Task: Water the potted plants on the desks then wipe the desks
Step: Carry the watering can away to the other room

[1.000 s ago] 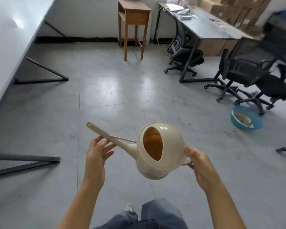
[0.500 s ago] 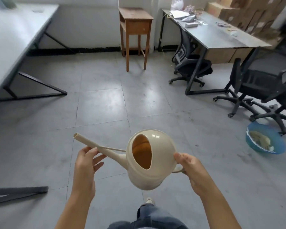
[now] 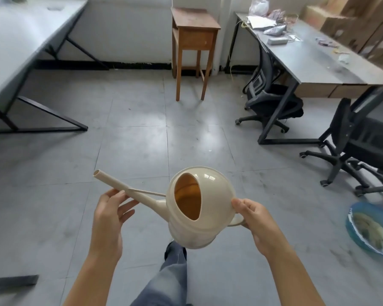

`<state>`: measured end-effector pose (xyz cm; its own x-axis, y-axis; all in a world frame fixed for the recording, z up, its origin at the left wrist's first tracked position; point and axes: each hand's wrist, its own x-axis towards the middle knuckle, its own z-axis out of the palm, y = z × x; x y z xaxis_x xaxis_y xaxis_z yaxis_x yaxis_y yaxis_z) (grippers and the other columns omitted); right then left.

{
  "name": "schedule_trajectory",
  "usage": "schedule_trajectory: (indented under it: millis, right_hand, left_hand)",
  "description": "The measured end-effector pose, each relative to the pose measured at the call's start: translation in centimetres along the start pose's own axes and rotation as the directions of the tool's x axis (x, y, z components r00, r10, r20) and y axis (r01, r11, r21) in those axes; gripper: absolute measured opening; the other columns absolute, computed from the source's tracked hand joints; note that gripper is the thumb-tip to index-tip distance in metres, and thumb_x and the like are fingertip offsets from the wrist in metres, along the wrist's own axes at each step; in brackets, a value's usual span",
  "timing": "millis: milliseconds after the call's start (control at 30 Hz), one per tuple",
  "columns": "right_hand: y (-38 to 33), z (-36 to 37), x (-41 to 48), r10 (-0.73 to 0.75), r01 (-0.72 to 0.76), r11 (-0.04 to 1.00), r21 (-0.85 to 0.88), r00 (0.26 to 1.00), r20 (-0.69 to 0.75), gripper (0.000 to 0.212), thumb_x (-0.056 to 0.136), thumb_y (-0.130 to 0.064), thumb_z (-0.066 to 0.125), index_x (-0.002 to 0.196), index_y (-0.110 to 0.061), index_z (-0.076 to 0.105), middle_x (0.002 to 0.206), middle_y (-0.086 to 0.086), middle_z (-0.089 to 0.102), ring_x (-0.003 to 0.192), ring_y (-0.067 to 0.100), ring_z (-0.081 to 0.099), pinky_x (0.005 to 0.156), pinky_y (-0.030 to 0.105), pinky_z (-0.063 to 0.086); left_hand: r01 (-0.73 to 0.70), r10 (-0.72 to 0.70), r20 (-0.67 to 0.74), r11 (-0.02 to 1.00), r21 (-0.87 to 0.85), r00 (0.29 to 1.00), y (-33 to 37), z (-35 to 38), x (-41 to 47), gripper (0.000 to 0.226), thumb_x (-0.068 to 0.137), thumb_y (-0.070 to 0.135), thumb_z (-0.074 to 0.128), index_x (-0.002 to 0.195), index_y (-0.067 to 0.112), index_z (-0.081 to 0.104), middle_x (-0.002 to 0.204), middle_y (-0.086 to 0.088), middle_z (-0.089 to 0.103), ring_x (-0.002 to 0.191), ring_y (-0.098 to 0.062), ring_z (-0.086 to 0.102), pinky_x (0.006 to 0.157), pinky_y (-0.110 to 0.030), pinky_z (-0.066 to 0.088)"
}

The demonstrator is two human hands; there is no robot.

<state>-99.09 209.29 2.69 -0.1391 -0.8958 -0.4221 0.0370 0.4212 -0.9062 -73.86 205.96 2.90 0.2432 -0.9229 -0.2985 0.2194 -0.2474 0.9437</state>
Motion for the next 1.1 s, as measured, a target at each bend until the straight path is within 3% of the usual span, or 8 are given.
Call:
schedule_trajectory:
  millis: [133, 267, 433, 667, 767, 933, 1033, 1100]
  right_hand:
    - [-3.2, -0.6, 6.0, -0.032, 0.032, 0.999, -0.010, 0.999, -0.018, 0.075, 0.036, -0.068, 0.073, 0.077, -0.005, 0.064, 0.091, -0.005, 0.073, 0.096, 0.019, 0.064, 0.094, 0.039, 0.048]
    - [-6.3, -0.9, 11.2, -0.058, 0.059, 0.998, 0.008, 0.997, -0.050, 0.078, 0.035, -0.064, 0.073, 0.079, -0.002, 0.060, 0.080, -0.011, 0.073, 0.074, 0.002, 0.069, 0.064, 0.015, 0.050]
    - [-9.6, -1.6, 17.7, -0.043, 0.048, 0.998, 0.042, 0.992, -0.120, 0.079, 0.032, -0.068, 0.073, 0.076, -0.003, 0.060, 0.073, -0.010, 0.073, 0.070, 0.005, 0.068, 0.064, 0.015, 0.050]
    - [-13.4, -3.9, 27.3, -0.065, 0.072, 0.996, 0.050, 0.990, -0.124, 0.087, 0.021, -0.080, 0.069, 0.074, -0.011, 0.063, 0.062, -0.009, 0.071, 0.059, 0.004, 0.067, 0.091, 0.040, 0.042]
    - [-15.2, -5.5, 31.9, -0.089, 0.093, 0.995, 0.036, 0.991, -0.097, 0.084, 0.023, -0.080, 0.069, 0.073, -0.012, 0.062, 0.062, -0.009, 0.070, 0.063, 0.005, 0.066, 0.086, 0.035, 0.046]
    - [-19.5, -8.4, 40.1, -0.113, 0.116, 0.991, 0.065, 0.992, -0.052, 0.059, 0.043, -0.056, 0.064, 0.070, -0.005, 0.059, 0.063, -0.010, 0.071, 0.064, 0.000, 0.064, 0.057, 0.011, 0.047]
    - [-22.2, -10.1, 44.8, -0.124, 0.126, 0.991, 0.052, 0.992, -0.030, 0.057, 0.046, -0.054, 0.066, 0.074, -0.004, 0.060, 0.076, -0.008, 0.070, 0.071, 0.002, 0.062, 0.059, 0.009, 0.046]
    - [-23.9, -10.8, 48.0, -0.100, 0.101, 0.994, 0.052, 0.995, -0.020, 0.061, 0.043, -0.058, 0.070, 0.074, -0.006, 0.061, 0.082, -0.004, 0.068, 0.079, 0.007, 0.061, 0.075, 0.019, 0.047]
  left_hand:
    - [-0.012, 0.012, 0.030, 1.000, -0.004, 0.999, 1.6, 3.6, 6.3, 0.018, 0.094, 0.018, 0.038, 0.101, 0.017, 0.056, 0.100, -0.006, 0.065, 0.099, -0.026, 0.063, 0.080, -0.033, 0.045]
    - [-0.012, 0.014, 0.064, 1.000, -0.028, 0.998, 3.5, 7.3, 12.4, 0.019, 0.093, 0.019, 0.040, 0.105, 0.016, 0.055, 0.100, -0.004, 0.065, 0.097, -0.024, 0.063, 0.082, -0.033, 0.045]
    - [0.020, -0.020, 0.086, 1.000, -0.001, 0.996, 5.5, 11.7, 19.0, 0.024, 0.093, 0.017, 0.039, 0.111, 0.011, 0.054, 0.099, -0.004, 0.065, 0.098, -0.022, 0.064, 0.085, -0.033, 0.044]
    - [0.019, -0.021, 0.078, 0.999, 0.026, 0.997, 7.3, 18.0, 26.9, 0.022, 0.093, 0.016, 0.039, 0.106, 0.012, 0.056, 0.098, -0.004, 0.066, 0.095, -0.021, 0.064, 0.086, -0.034, 0.044]
    - [0.002, -0.004, 0.060, 1.000, 0.032, 0.998, 8.1, 21.1, 30.5, 0.017, 0.093, 0.018, 0.040, 0.097, 0.017, 0.056, 0.094, -0.003, 0.066, 0.092, -0.021, 0.065, 0.084, -0.034, 0.045]
    - [-0.020, 0.019, 0.028, 0.999, 0.045, 0.999, 9.5, 27.1, 36.4, 0.014, 0.092, 0.020, 0.043, 0.092, 0.018, 0.056, 0.090, -0.002, 0.066, 0.092, -0.022, 0.065, 0.082, -0.033, 0.046]
    - [-0.032, 0.031, 0.009, 0.999, 0.040, 0.999, 10.4, 30.7, 40.0, 0.017, 0.094, 0.017, 0.040, 0.093, 0.016, 0.056, 0.092, -0.004, 0.066, 0.094, -0.023, 0.065, 0.083, -0.034, 0.045]
    - [-0.021, 0.021, 0.003, 0.999, 0.036, 1.000, 10.9, 32.5, 42.5, 0.017, 0.094, 0.018, 0.039, 0.093, 0.016, 0.056, 0.092, -0.004, 0.066, 0.094, -0.024, 0.065, 0.083, -0.034, 0.045]
